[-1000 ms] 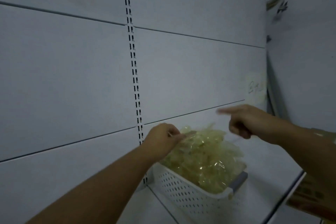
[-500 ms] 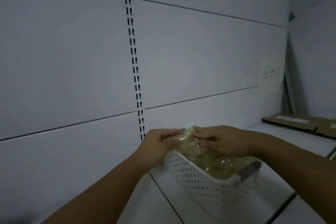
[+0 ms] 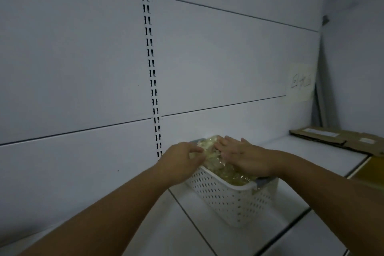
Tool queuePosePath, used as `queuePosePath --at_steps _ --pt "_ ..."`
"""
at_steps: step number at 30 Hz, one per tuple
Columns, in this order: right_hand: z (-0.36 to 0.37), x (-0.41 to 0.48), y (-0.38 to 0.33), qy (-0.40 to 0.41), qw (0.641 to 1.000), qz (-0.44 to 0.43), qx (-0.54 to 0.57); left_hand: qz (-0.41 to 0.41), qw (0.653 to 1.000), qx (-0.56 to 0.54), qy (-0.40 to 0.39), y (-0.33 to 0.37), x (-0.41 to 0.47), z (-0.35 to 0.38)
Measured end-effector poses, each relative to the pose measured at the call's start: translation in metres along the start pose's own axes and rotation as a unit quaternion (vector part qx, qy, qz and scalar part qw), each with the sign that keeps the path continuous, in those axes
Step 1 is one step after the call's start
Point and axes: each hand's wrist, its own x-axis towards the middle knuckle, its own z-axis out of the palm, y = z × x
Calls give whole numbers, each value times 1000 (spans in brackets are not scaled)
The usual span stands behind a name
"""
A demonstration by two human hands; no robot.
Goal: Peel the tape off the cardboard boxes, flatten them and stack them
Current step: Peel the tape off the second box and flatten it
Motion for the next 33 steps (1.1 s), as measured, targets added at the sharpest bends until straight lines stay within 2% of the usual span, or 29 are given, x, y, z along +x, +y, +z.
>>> queuePosePath --at_steps 3,5,6,7,8,9,10,12,13,14,17,18,19,22,24,26,29,33 --pt "-6 -12 -1 29 991 20 130 -7 1000 14 5 5 3 0" --pt "-6 -20 -3 126 954 30 271 -5 1000 16 -5 7 3 -1" --pt "-4 -22 -2 193 922 22 336 -6 1000 22 -10 7 3 -2" --pt "-3 -23 0 265 869 7 418 -7 999 31 -16 9 2 -3" --pt "-3 -23 2 323 797 -1 511 -5 999 37 -20 9 1 -4" --pt "-4 -22 5 357 725 -1 589 1 999 38 -27 10 1 -5" --pt "-4 -21 8 378 691 4 616 9 999 32 -34 11 -1 -5" --pt "-5 -20 5 406 719 25 564 6 999 6 -41 12 -1 -7" --pt "-7 -21 2 422 717 32 553 -3 999 -5 -36 12 -1 -9" --pt "-11 -22 -2 439 693 32 571 -12 1000 -5 -28 12 1 -11" --pt "-24 -28 -4 504 551 26 665 -21 999 38 -32 13 4 -13" --pt "-27 -29 0 530 528 35 663 -21 998 43 -35 15 4 -13" --pt "-29 -31 2 551 549 48 626 -20 998 40 -34 18 5 -13" --pt "-30 -37 -8 572 699 50 425 -20 999 -22 -13 20 6 -19" --pt "-35 -38 -25 545 771 5 329 -33 996 -85 1 19 6 -32" --pt "-38 -36 -46 493 835 -22 245 -46 993 -102 18 22 4 -50" --pt "-34 -26 -83 401 898 -57 172 -39 998 -35 34 26 -7 -95" --pt "-20 -7 -148 262 932 -149 201 -63 993 95 5 13 -58 -186"
